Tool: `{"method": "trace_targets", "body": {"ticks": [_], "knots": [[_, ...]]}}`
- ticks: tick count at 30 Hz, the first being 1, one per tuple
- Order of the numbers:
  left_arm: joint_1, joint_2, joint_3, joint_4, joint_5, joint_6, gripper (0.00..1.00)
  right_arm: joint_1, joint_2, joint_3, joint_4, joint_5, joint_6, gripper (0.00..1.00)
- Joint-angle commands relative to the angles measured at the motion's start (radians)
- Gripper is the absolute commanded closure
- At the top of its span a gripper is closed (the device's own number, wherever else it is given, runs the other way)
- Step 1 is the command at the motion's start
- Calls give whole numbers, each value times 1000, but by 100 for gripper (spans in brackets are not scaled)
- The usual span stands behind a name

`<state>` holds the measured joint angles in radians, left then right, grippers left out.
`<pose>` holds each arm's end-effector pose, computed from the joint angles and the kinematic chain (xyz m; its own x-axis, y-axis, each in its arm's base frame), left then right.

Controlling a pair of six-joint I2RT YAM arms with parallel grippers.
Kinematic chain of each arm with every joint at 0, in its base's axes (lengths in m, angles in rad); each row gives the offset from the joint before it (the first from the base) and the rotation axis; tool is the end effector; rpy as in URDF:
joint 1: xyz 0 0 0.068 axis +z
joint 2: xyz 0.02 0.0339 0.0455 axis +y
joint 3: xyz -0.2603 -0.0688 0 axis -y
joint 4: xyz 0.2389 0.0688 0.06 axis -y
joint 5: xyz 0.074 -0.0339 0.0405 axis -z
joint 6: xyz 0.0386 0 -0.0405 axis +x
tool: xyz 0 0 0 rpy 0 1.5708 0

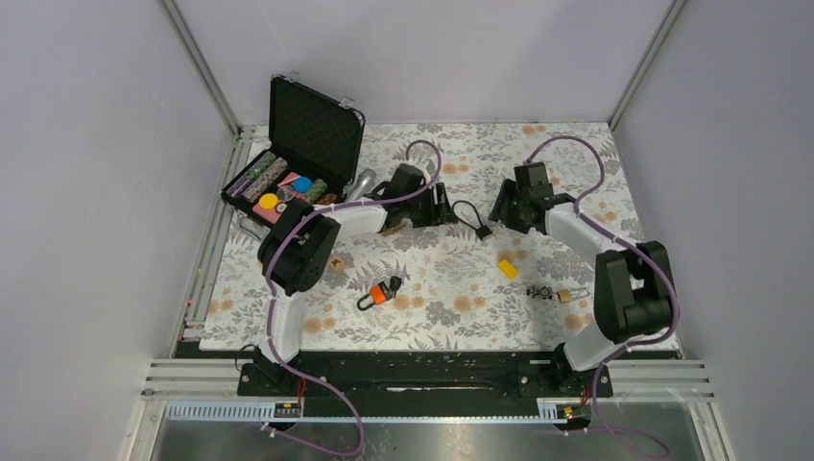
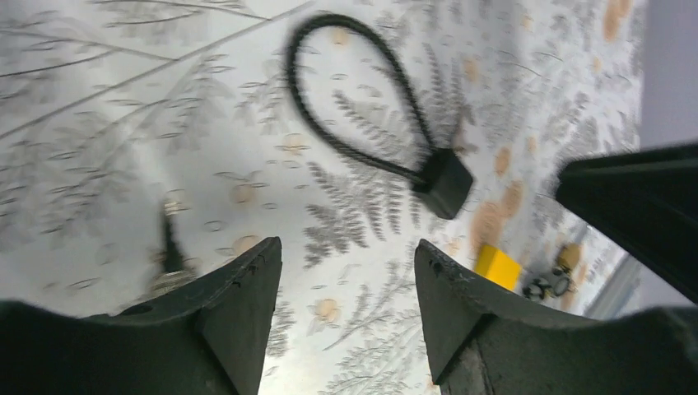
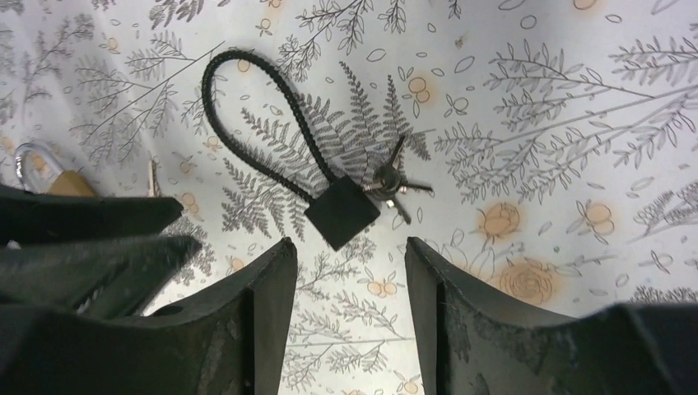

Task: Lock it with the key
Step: Place the lock at the center of the board, then move the lock to the center of the board.

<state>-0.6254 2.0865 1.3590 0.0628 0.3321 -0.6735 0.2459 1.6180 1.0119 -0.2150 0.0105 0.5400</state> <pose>0.3604 -0.2758 0.1577 -0.8658 -0.1021 -0.4898 0.2833 0.7069 -0.6481 0.3294 0.0823 0.2043 -0.7305 0.3467 -0.5884 0.1621 0.9250 0.3437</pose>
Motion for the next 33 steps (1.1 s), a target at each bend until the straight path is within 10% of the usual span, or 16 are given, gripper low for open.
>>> {"method": "trace_targets", "body": {"ticks": [1,12,19,33], "knots": [[37,-35,-51,5,-169,26,41,-4,-99,-46,-43,25,26,43],[46,-146,-167,-52,-501,39,41,-3,-302,-148,-182,136,46,43],[46,-289,-239,84,-296,50,40,-3,-364,-258,-131,201,-30,15],[47,-613,-414,182,-245,72,12,-4,-397,-357,-216,415,218,21]]}}
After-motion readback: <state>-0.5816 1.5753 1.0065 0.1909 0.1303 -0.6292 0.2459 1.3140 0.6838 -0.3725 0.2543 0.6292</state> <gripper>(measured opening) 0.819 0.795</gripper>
